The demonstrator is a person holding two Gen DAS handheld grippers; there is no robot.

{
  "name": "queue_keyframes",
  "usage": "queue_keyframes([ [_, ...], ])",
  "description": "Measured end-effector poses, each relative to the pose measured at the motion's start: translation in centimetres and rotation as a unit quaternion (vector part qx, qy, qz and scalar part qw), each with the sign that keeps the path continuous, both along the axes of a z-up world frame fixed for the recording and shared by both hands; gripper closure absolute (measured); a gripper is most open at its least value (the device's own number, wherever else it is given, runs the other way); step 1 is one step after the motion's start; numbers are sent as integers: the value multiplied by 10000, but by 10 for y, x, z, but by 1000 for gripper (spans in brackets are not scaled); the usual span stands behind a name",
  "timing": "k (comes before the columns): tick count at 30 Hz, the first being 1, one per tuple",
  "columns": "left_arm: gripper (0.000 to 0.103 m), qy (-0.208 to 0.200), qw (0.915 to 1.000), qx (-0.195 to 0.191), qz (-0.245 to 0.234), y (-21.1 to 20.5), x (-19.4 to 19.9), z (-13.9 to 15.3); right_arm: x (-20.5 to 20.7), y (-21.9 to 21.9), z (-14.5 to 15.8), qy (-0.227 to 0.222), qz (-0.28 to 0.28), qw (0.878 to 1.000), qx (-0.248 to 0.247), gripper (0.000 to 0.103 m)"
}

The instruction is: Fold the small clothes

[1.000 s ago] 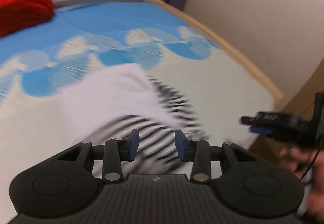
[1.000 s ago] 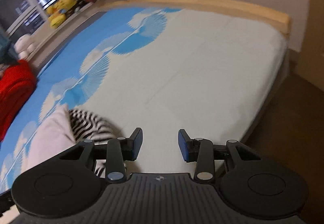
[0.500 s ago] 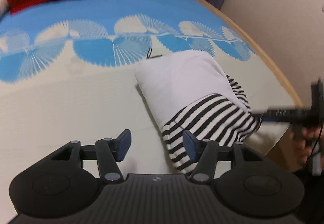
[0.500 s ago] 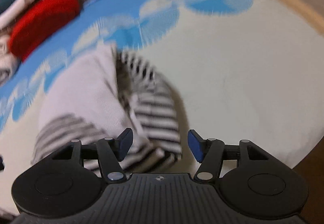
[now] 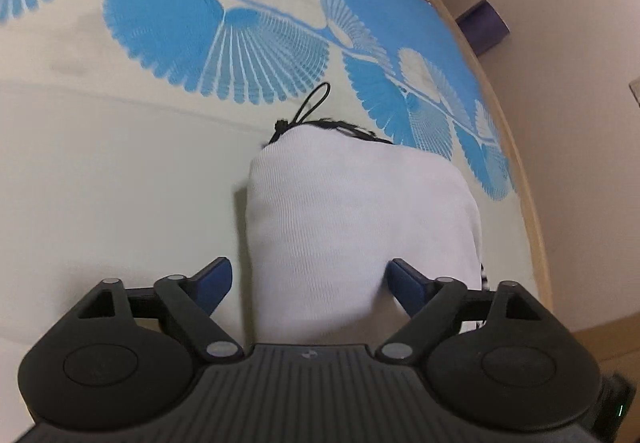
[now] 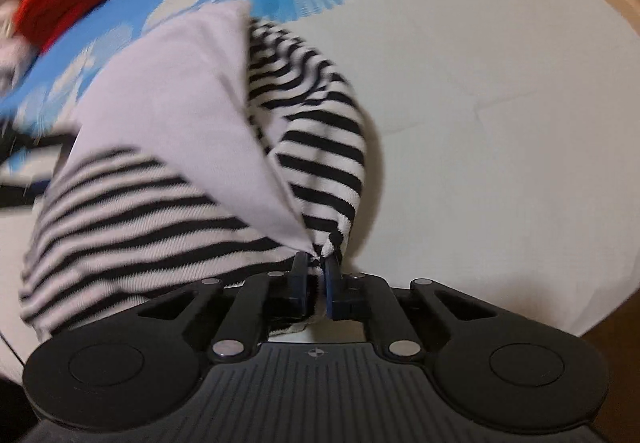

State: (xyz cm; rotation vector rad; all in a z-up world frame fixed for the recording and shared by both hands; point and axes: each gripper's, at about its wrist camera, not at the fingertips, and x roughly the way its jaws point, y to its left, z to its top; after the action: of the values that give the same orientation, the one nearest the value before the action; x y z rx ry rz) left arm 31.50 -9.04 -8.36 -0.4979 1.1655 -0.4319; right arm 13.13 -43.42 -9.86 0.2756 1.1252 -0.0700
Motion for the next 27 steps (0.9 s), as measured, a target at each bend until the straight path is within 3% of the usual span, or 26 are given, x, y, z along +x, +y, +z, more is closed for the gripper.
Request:
queue_keyframes([
  [4, 16, 225, 9990, -349, -161, -11, 10, -25, 2, 17, -2, 95, 469, 9981, -381, 96],
  [6, 28, 108, 9993, -241, -251, -16, 10, -23, 4, 22, -3, 113, 589, 9969, -503, 96],
  [8, 57, -125, 9989, -129, -430, -18, 7, -13, 6, 24, -2, 104, 603, 9968, -509, 97],
  [10, 64, -305, 9982, -40, -523, -15, 4, 1, 8, 27, 2, 48, 622, 9969, -469, 97],
  [14, 65, -717, 9963, 277, -376, 18, -2, 36, 8, 61, 15, -291, 1079, 9935, -238, 98],
  [18, 62, -769, 9956, 525, -91, 82, -1, 53, 7, 106, 34, -778, 1724, 9815, 291, 98],
  [20, 50, -690, 9950, 715, 80, 113, 1, 58, 8, 127, 43, -1022, 1915, 9743, 609, 98],
  [22, 43, -750, 9891, 1232, 297, 141, -3, 65, 10, 141, 47, -1072, 1953, 9719, 761, 98],
  [24, 43, -872, 9814, 1619, 550, 162, -14, 78, 12, 150, 46, -962, 1925, 9736, 759, 98],
  [27, 43, -1009, 9801, 1575, 662, 182, -42, 108, 14, 156, 52, -999, 1907, 9716, 979, 98],
])
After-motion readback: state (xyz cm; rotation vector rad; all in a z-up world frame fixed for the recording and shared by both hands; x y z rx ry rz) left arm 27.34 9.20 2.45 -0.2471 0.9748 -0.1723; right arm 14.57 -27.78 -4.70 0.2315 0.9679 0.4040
